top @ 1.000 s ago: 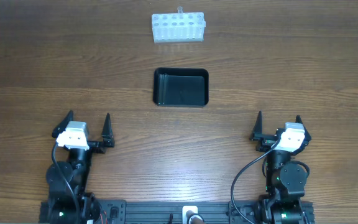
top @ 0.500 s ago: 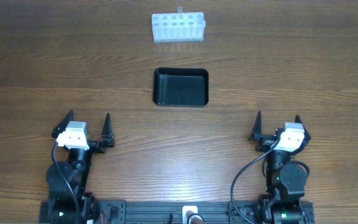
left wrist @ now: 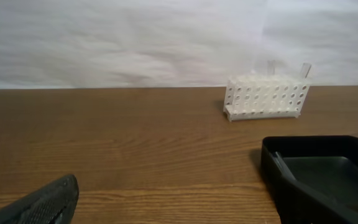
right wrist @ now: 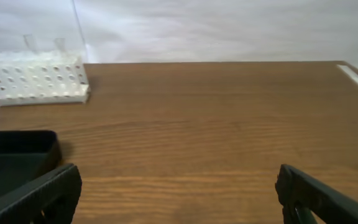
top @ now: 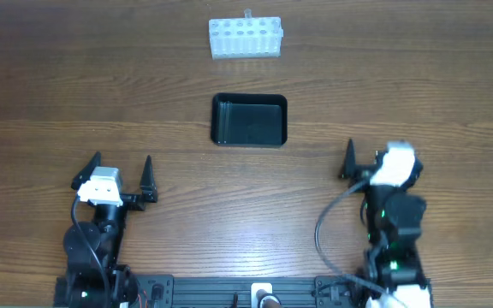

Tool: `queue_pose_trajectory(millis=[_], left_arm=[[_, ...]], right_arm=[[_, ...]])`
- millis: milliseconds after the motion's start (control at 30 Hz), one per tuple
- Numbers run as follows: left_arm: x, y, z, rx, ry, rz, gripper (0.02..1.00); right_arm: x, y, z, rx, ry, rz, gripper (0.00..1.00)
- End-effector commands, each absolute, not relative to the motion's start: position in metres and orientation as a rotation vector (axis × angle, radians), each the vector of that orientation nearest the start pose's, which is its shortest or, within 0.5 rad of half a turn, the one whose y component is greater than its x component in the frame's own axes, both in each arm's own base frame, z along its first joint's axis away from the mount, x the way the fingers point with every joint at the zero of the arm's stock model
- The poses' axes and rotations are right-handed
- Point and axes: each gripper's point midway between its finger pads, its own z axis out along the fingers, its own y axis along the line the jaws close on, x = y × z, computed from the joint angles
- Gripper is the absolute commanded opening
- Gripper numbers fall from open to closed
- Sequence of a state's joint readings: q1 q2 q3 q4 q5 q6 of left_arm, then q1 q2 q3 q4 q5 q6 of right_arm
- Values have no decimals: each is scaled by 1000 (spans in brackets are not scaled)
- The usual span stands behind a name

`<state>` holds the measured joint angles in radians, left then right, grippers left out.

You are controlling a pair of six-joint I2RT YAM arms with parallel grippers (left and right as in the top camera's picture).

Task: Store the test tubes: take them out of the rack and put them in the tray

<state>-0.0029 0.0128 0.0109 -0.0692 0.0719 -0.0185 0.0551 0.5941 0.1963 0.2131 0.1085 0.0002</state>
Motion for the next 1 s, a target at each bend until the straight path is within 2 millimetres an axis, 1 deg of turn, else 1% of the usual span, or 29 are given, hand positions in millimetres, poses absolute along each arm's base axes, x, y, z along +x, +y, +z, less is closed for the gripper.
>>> queue_pose_trajectory(millis=[33,67,100,133,167,200,233,267,300,400,467,533,567,667,800,1000], left_arm=[[246,-12,157,50,1643,-67,1000],[246,-12,157,50,1643,-67,1000],[246,-12,157,50,1643,-67,1000],[246,-12,157,50,1643,-67,1000],[246,-12,157,50,1643,-67,1000],[246,-12,157,50,1643,-67,1000],[246,-12,157,51,1643,-67,1000],[246,-12,157,50,1643,-67,1000],[246,-12,157,50,1643,-67,998],[246,-12,157,50,1643,-67,998],[246,-12,157,50,1643,-67,1000],[246,-12,157,50,1643,-67,1000],[246,-12,157,50,1643,-67,1000],[246,-12,157,50,1643,-67,998],[246,-12,157,50,1643,-67,1000],[246,-12,157,50,1643,-67,1000]], right_arm=[[332,32,203,-77,1785,49,993],[347,47,203,-114,1815,75,991],[356,56,203,-134,1829,88,993],[366,69,203,-164,1847,107,993],[378,85,201,-199,1865,130,991],[384,96,200,-222,1875,144,991],[395,114,198,-258,1889,167,991],[400,124,197,-277,1895,178,993],[410,144,194,-310,1908,204,991],[430,187,188,-346,1934,273,991],[440,213,185,-371,1949,307,993],[451,232,183,-378,1968,326,991],[457,240,182,-365,1983,329,991],[477,253,175,-284,2042,325,993],[508,262,163,-187,2100,300,991],[551,267,148,-126,2096,215,993]])
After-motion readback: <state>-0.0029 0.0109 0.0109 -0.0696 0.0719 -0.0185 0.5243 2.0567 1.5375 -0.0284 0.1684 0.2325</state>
